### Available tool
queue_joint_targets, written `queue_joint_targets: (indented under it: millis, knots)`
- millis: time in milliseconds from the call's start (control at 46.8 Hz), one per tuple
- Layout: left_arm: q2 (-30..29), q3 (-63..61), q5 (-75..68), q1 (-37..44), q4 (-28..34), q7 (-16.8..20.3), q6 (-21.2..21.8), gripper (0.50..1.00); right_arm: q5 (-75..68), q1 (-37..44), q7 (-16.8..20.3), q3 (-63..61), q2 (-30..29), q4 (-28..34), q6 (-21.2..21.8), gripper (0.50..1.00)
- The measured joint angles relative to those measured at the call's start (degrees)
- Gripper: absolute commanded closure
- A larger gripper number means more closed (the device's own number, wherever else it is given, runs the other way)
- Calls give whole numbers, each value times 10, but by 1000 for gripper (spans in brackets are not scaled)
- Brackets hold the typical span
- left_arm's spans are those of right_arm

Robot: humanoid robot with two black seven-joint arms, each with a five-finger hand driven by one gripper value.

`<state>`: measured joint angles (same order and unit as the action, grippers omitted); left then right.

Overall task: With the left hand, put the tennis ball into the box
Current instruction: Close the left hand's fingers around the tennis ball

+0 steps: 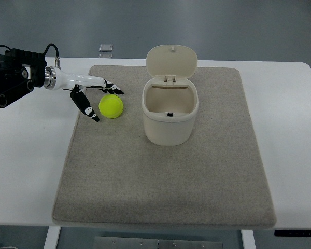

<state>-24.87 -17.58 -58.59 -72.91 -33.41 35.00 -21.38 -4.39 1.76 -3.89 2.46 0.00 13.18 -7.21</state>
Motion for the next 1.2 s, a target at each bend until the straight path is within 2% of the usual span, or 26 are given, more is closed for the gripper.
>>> queue_joint_targets:
  millis: [64, 342, 406, 683, 747, 790, 875, 982, 1110, 1174, 1196]
  knots:
    - [0, 0, -1, 0, 0, 0, 4, 564, 0, 0, 0, 0, 0, 0, 0, 599]
    - [1, 0, -1, 6, 0, 0, 8, 570, 0, 0, 0, 0, 0, 0, 0, 597]
    - [2, 1, -1, 6, 0, 0, 9, 598, 0, 0, 0, 0, 0, 0, 0, 599]
    - [11, 4, 3, 8, 1, 0, 15, 604, 0, 0, 0, 0, 0, 0, 0, 599]
    - [11, 3, 3, 10, 1, 0, 15, 675, 0, 0, 0, 0, 0, 0, 0, 599]
    - [11, 3, 2, 11, 1, 0, 15, 688, 0, 0, 0, 0, 0, 0, 0, 599]
    - [11, 3, 1, 12, 1, 0, 15, 801, 0, 0, 0, 0, 0, 0, 0, 597]
    - [11, 3, 1, 12, 1, 0, 16, 876, 0, 0, 0, 0, 0, 0, 0, 599]
    - [11, 4, 0, 12, 2, 0, 26, 919, 0, 0, 0, 0, 0, 0, 0, 597]
    - [11, 4, 2, 12, 2, 0, 31, 1000, 0, 0, 0, 0, 0, 0, 0, 599]
    - [11, 5, 3, 12, 2, 0, 31, 1000, 0, 0, 0, 0, 0, 0, 0, 597]
